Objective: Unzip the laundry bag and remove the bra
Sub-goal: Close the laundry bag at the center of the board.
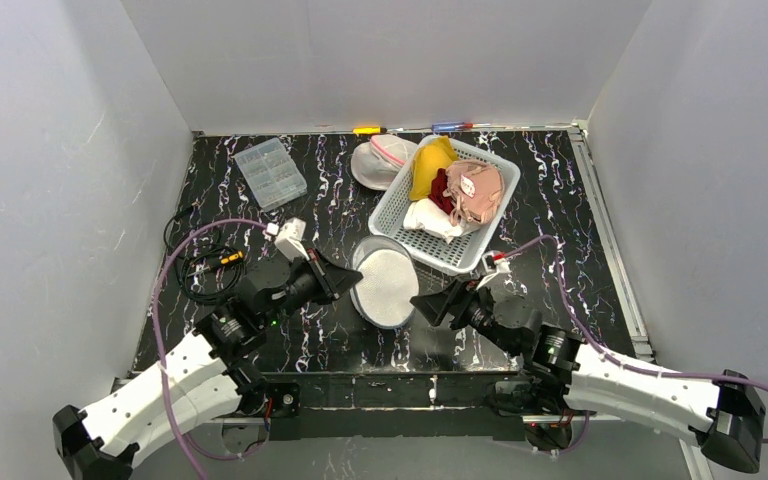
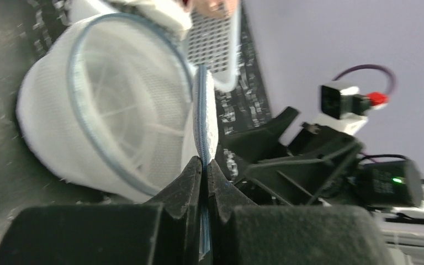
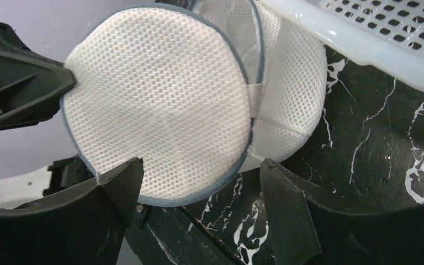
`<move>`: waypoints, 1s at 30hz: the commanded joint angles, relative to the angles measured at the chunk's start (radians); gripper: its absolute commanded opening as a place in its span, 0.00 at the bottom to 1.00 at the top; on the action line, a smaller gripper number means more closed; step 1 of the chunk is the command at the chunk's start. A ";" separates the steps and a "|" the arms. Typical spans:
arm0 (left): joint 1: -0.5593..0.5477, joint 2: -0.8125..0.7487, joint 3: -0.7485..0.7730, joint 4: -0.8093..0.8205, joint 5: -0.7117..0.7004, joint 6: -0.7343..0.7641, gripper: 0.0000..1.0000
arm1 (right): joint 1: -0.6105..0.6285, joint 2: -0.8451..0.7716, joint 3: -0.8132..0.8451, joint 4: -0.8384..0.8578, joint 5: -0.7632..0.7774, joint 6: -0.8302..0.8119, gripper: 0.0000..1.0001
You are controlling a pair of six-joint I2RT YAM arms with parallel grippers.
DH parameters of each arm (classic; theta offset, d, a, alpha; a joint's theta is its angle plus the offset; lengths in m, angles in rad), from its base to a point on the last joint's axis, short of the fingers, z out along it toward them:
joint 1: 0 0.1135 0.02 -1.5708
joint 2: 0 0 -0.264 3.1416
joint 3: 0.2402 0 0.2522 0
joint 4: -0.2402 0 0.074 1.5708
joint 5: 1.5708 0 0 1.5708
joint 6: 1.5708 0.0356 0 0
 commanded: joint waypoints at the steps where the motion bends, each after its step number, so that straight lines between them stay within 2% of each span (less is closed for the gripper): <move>1: 0.018 0.046 -0.021 -0.008 -0.036 0.049 0.00 | -0.005 0.067 0.014 0.084 -0.034 -0.024 0.84; 8: 0.032 0.152 0.073 -0.009 -0.029 0.162 0.00 | -0.005 0.088 -0.021 0.122 0.015 0.026 0.82; 12: 0.045 0.220 0.118 -0.016 -0.030 0.232 0.00 | -0.006 0.088 -0.058 0.124 0.070 0.109 0.81; 18: 0.064 0.287 0.119 0.014 -0.026 0.243 0.00 | -0.017 0.112 -0.110 0.204 0.114 0.200 0.82; 24: 0.075 0.296 0.088 0.043 -0.026 0.214 0.00 | -0.069 0.203 -0.159 0.407 0.076 0.276 0.83; 30: 0.081 0.298 0.071 0.045 -0.023 0.193 0.00 | -0.126 0.397 -0.145 0.595 -0.014 0.355 0.82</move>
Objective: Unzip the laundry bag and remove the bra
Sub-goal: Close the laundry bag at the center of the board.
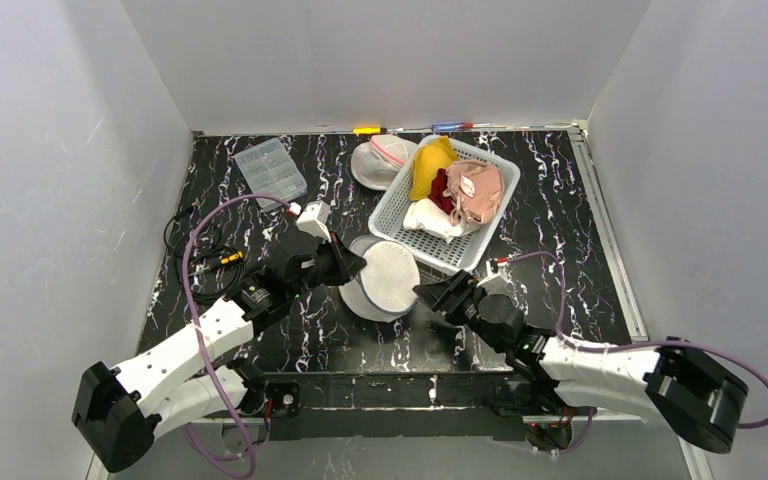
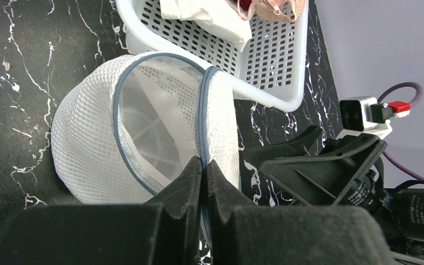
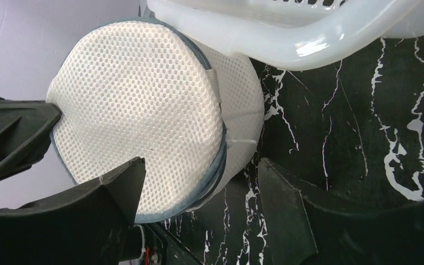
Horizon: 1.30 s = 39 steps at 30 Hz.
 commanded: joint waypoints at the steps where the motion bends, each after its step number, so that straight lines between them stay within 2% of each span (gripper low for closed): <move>1: 0.009 -0.005 -0.015 0.018 -0.006 -0.007 0.00 | -0.025 0.116 0.015 0.227 -0.056 0.095 0.81; 8: 0.012 -0.014 -0.018 0.018 -0.006 -0.015 0.00 | -0.030 0.252 0.007 0.389 -0.061 0.238 0.79; 14: 0.012 -0.014 -0.026 0.049 -0.008 -0.024 0.00 | -0.029 0.331 0.013 0.450 -0.063 0.321 0.78; 26: 0.013 -0.024 -0.034 0.049 -0.017 -0.023 0.00 | -0.022 0.352 0.001 0.404 -0.056 0.343 0.82; 33: 0.013 -0.043 -0.038 0.042 -0.023 -0.029 0.00 | -0.006 0.450 -0.006 0.488 -0.054 0.360 0.81; 37: 0.012 -0.054 -0.039 0.033 -0.023 -0.030 0.00 | -0.004 0.508 -0.003 0.579 -0.055 0.355 0.75; 39: 0.013 -0.059 -0.041 0.031 -0.022 -0.031 0.00 | -0.003 0.530 0.008 0.604 -0.058 0.351 0.64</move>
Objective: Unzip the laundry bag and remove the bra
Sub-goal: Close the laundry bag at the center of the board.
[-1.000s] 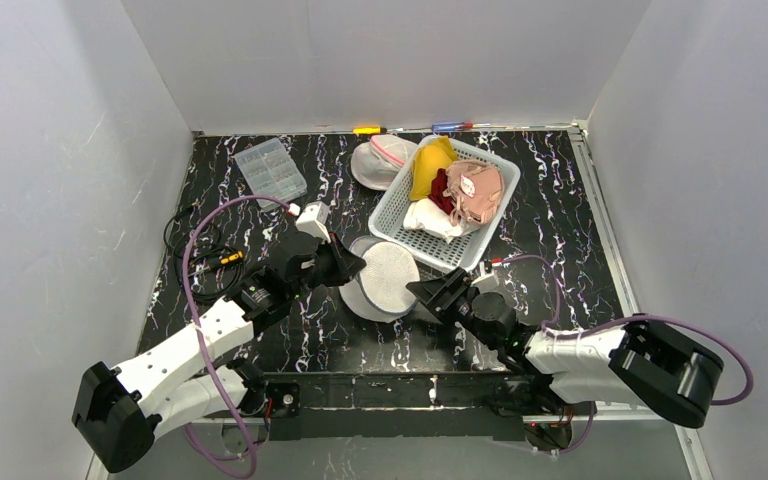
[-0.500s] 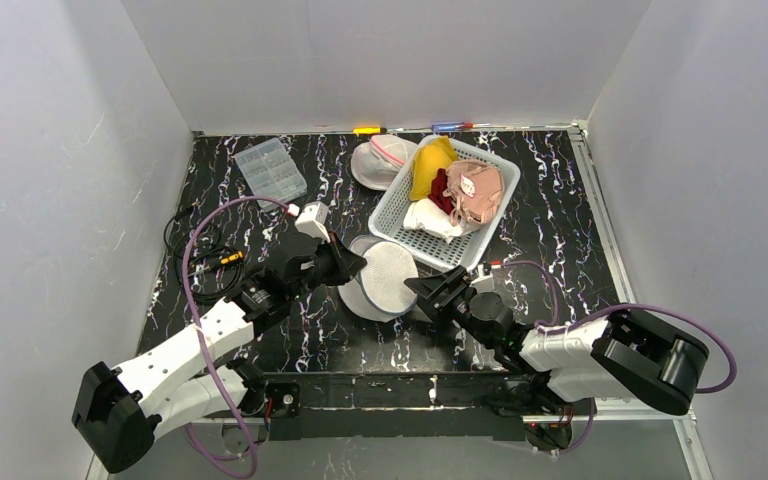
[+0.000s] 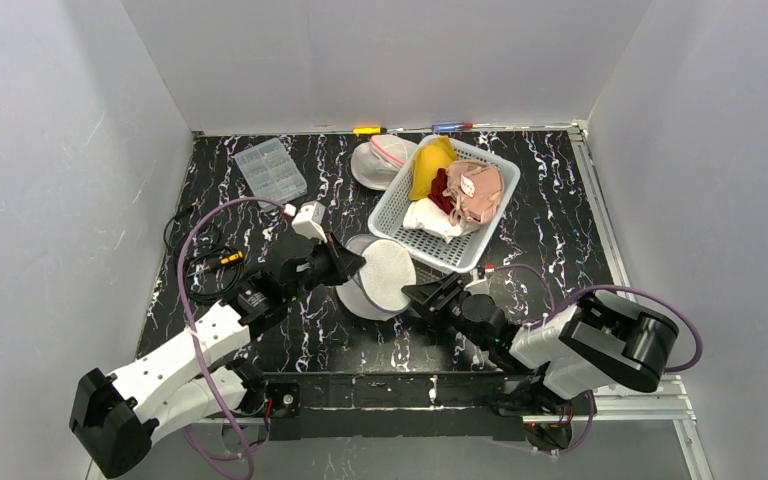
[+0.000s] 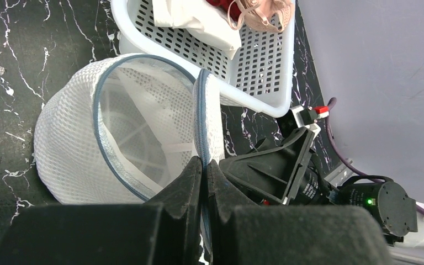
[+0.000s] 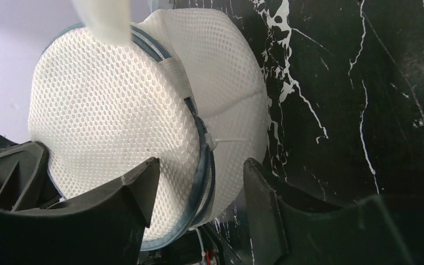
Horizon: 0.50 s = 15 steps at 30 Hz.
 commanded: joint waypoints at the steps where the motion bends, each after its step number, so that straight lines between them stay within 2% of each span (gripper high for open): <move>1: 0.006 -0.028 -0.013 -0.007 -0.022 -0.004 0.00 | 0.007 0.043 0.016 0.139 0.008 0.001 0.59; 4: 0.006 -0.037 -0.019 -0.008 -0.025 -0.006 0.00 | 0.006 0.058 0.028 0.159 0.004 -0.005 0.46; 11: 0.006 -0.046 -0.034 -0.008 -0.027 -0.013 0.00 | 0.008 0.082 0.042 0.181 -0.017 -0.014 0.30; 15: 0.006 -0.053 -0.031 -0.008 -0.027 -0.010 0.00 | 0.008 0.084 0.048 0.180 -0.039 -0.041 0.12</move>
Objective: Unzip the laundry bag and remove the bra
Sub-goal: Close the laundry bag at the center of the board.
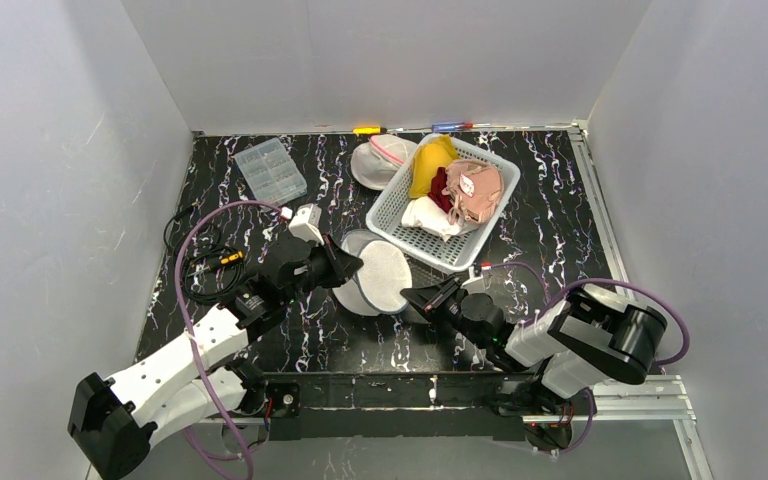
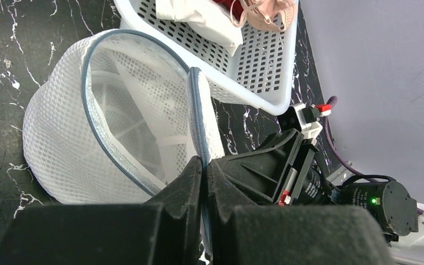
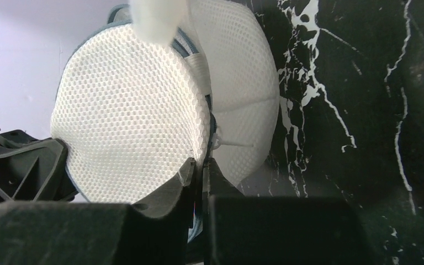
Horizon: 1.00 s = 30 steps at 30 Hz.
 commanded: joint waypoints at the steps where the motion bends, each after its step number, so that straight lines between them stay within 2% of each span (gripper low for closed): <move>1: 0.005 -0.028 -0.007 -0.034 -0.024 0.006 0.00 | 0.005 0.001 0.036 0.056 -0.031 -0.042 0.07; 3: 0.005 -0.036 -0.001 -0.065 -0.033 0.012 0.00 | 0.005 -0.023 0.036 0.016 -0.043 -0.071 0.01; 6: 0.005 -0.052 0.013 -0.124 -0.048 0.026 0.01 | 0.004 -0.107 0.032 -0.113 -0.052 -0.124 0.01; 9: 0.006 -0.077 0.032 -0.210 -0.062 0.063 0.18 | -0.001 -0.241 0.030 -0.282 -0.065 -0.204 0.01; 12: 0.005 -0.104 0.046 -0.283 -0.092 0.098 0.41 | -0.011 -0.385 0.034 -0.456 -0.087 -0.298 0.01; 15: 0.007 -0.100 0.067 -0.339 -0.124 0.132 0.53 | -0.029 -0.495 0.034 -0.571 -0.139 -0.390 0.01; 25: 0.010 0.089 0.175 -0.328 -0.107 0.240 0.56 | -0.072 -0.663 0.032 -0.764 -0.327 -0.574 0.01; 30: 0.011 0.203 0.231 -0.319 -0.052 0.295 0.51 | -0.079 -0.727 0.054 -0.847 -0.378 -0.632 0.01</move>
